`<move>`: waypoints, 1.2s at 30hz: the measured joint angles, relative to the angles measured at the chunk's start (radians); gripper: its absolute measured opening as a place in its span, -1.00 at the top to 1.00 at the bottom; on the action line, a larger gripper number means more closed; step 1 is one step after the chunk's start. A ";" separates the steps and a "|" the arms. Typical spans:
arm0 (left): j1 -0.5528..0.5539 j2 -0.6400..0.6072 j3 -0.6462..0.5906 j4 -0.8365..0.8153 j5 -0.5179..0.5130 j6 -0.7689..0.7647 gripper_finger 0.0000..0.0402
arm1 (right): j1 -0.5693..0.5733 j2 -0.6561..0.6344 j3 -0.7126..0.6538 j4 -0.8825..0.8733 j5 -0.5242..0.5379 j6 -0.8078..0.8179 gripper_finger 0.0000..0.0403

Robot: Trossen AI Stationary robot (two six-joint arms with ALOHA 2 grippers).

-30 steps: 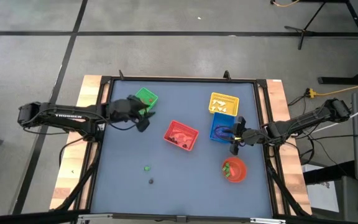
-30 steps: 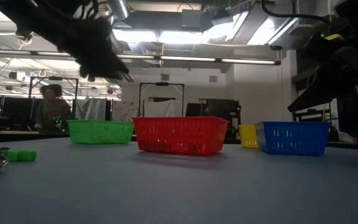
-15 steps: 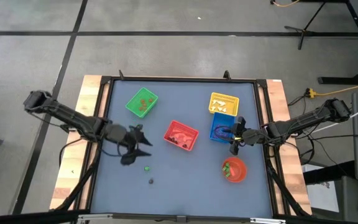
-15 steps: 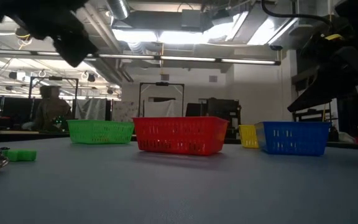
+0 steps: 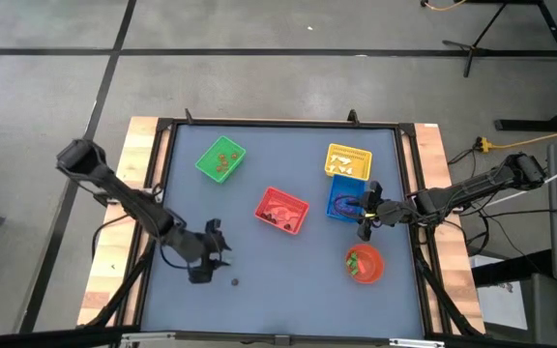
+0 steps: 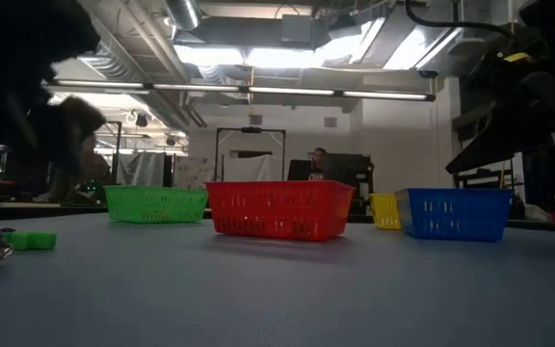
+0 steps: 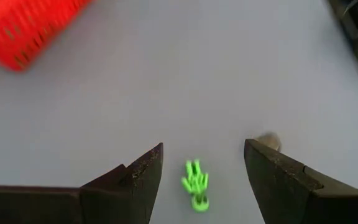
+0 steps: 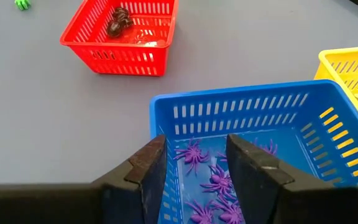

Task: Sort Halloween decoration
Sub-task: Put the green skeleton toy into the orange bin

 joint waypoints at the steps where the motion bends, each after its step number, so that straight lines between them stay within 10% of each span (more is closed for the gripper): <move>1: -0.005 0.020 0.000 0.000 0.000 -0.002 -0.04 | 0.000 0.000 0.000 0.000 0.000 0.000 0.18; 25: -0.016 0.219 0.002 0.008 -0.006 0.002 -0.02 | 0.000 0.000 0.000 0.001 0.000 0.000 0.18; 36: -0.027 0.220 0.002 0.012 -0.011 0.001 0.30 | 0.000 0.000 0.000 0.001 0.000 0.000 0.18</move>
